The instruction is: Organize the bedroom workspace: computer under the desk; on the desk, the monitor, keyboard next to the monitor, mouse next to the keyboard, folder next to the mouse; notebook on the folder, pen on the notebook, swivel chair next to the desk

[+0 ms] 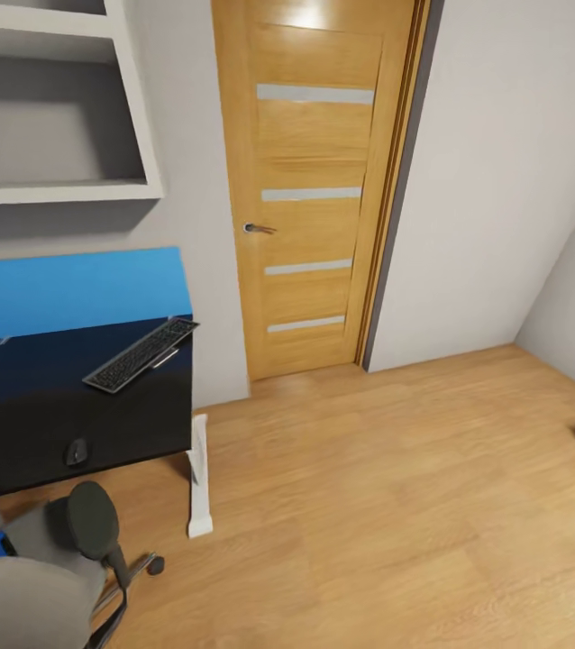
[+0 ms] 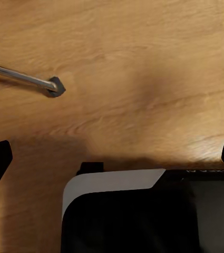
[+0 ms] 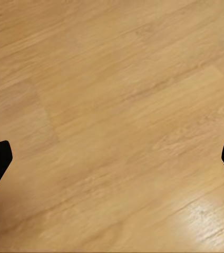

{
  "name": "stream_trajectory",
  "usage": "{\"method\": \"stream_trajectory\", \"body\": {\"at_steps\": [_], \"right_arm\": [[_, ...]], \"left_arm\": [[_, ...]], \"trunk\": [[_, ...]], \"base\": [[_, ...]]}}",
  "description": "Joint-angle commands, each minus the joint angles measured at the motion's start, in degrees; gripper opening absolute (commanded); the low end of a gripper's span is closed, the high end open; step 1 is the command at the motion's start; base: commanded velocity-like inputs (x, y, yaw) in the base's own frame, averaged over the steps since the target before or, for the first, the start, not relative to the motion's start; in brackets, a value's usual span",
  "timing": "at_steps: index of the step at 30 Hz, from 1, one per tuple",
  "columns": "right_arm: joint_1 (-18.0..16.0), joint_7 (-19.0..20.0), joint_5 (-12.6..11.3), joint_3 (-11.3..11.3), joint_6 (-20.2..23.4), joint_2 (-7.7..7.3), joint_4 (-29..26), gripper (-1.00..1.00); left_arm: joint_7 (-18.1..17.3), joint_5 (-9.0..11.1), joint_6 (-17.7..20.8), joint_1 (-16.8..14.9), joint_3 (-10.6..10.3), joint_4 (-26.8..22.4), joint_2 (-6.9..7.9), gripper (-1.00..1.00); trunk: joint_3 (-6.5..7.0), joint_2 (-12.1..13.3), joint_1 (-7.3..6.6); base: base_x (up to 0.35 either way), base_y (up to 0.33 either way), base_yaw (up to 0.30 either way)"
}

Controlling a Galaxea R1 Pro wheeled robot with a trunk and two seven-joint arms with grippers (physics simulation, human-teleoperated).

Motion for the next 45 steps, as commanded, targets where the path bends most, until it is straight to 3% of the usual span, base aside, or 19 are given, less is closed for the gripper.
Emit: {"method": "stream_trajectory", "body": {"at_steps": [1,45], "right_arm": [[0.0,0.6,-0.3,-0.3,-0.2,0.0,0.1,1.0],[0.0,0.6,-0.4,-0.5,-0.3,0.0,0.1,1.0]], "left_arm": [[0.0,0.0,-0.1,0.0,0.0,0.0,0.01,1.0],[0.0,0.0,-0.2,0.0,0.0,0.0,0.05,1.0]], "trunk": [[-0.05,0.0,0.03],[-0.05,0.0,0.03]], "base": [[0.322,-0.119,0.0],[0.322,-0.108,0.0]]}}
